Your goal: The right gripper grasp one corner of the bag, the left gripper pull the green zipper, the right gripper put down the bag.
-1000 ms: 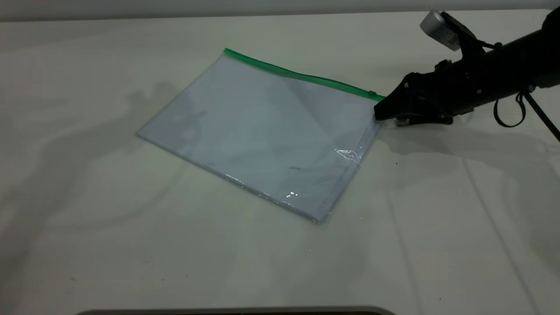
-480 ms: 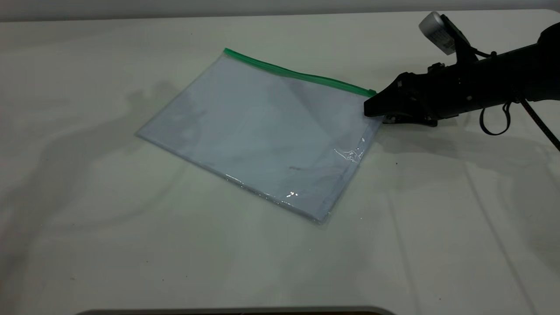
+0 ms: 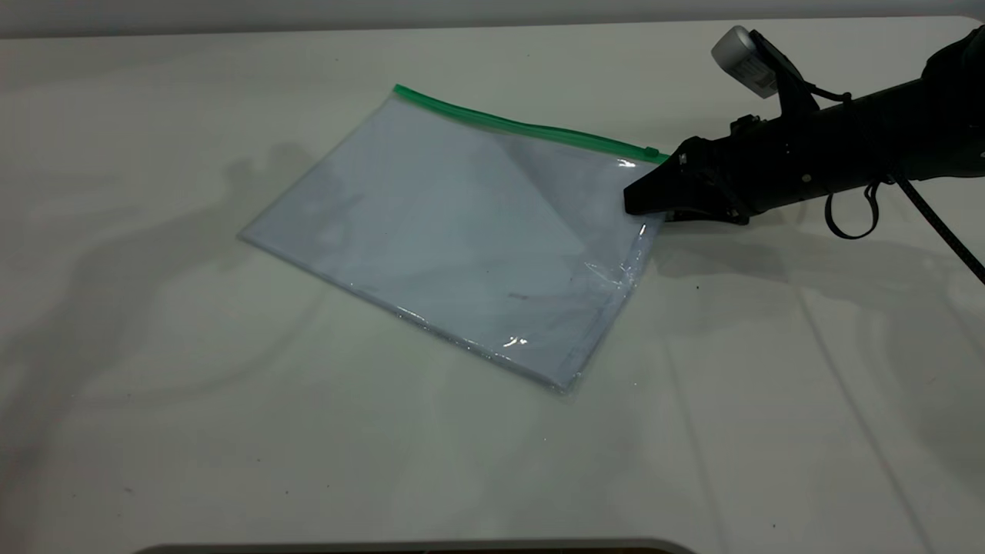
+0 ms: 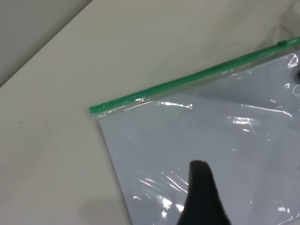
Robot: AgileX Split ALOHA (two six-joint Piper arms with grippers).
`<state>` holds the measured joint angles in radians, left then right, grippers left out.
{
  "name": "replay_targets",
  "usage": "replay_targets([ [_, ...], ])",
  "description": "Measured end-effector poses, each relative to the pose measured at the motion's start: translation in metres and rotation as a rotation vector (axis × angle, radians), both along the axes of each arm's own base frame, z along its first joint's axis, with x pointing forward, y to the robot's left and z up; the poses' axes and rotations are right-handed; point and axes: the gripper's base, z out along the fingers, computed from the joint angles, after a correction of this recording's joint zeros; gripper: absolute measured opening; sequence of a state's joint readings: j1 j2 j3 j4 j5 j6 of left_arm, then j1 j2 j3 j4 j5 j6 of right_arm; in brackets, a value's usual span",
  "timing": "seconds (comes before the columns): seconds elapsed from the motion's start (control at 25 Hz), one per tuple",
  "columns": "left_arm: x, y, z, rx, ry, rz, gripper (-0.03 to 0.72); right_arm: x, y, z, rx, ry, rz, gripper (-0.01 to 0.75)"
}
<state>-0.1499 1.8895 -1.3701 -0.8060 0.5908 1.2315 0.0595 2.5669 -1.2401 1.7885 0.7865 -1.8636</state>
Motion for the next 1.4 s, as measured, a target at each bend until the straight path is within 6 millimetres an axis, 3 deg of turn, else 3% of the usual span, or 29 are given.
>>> replay_targets([
  [0.24, 0.0, 0.0, 0.0, 0.0, -0.001, 0.001, 0.58, 0.0, 0.0, 0.0, -0.011, -0.012, 0.009, 0.138],
  [0.36, 0.0, 0.0, 0.0, 0.0, -0.001, 0.001, 0.58, 0.0, 0.0, 0.0, -0.006, -0.021, 0.019, 0.045],
  [0.6, 0.0, 0.0, 0.0, 0.007, -0.013, -0.01, 0.58, 0.001, 0.002, 0.007, 0.004, -0.048, 0.057, 0.036],
  [0.76, 0.0, -0.004, 0.0, 0.025, -0.039, -0.047, 0.58, 0.006, 0.003, 0.034, -0.032, -0.119, 0.138, 0.036],
  [1.04, -0.011, -0.047, -0.01, 0.066, -0.082, -0.22, 0.579, 0.016, 0.0, 0.084, -0.134, -0.245, 0.212, 0.036],
  [1.2, -0.009, -0.07, -0.032, 0.087, -0.069, -0.292, 0.579, 0.016, 0.006, 0.091, -0.189, -0.272, 0.248, 0.036],
  [1.4, 0.008, -0.09, -0.048, 0.126, -0.142, -0.361, 0.579, 0.012, 0.025, 0.085, -0.335, -0.3, 0.314, 0.035],
])
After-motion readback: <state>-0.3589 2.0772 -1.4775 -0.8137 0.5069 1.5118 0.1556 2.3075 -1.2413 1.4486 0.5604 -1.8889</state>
